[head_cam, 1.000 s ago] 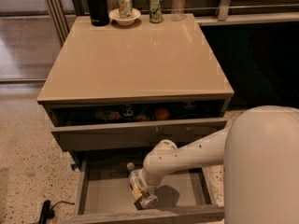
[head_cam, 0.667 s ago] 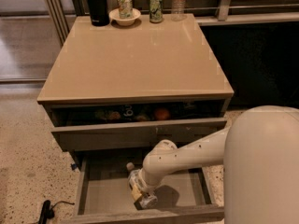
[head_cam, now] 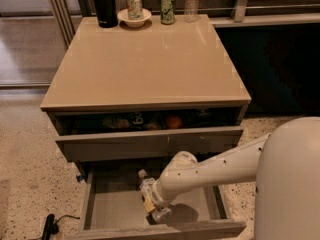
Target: Pick blue plastic bottle from middle drawer and place on counter
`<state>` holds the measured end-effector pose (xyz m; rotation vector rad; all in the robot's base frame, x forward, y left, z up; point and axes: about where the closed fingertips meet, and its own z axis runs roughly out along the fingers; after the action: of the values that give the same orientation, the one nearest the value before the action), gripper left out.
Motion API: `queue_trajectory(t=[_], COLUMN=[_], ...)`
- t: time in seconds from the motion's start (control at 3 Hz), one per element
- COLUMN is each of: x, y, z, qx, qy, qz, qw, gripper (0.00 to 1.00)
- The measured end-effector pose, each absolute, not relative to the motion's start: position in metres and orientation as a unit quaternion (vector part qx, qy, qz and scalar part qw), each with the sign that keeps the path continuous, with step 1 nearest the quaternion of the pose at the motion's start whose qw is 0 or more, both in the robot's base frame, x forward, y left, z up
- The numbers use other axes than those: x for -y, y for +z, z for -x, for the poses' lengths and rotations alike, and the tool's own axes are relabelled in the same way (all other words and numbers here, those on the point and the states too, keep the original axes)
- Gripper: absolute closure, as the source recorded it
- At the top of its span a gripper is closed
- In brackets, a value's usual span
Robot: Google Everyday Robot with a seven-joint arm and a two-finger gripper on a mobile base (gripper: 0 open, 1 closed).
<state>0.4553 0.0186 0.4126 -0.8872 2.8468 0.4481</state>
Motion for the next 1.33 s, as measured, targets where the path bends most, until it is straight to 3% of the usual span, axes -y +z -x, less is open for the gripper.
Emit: queue_trajectory(t=[1.33], x=[0.007], y=[0.467], z=[-0.460], qx=[-0.931], qy=[0.128], qz=[0.325], qw=[0.104], gripper=[1.00])
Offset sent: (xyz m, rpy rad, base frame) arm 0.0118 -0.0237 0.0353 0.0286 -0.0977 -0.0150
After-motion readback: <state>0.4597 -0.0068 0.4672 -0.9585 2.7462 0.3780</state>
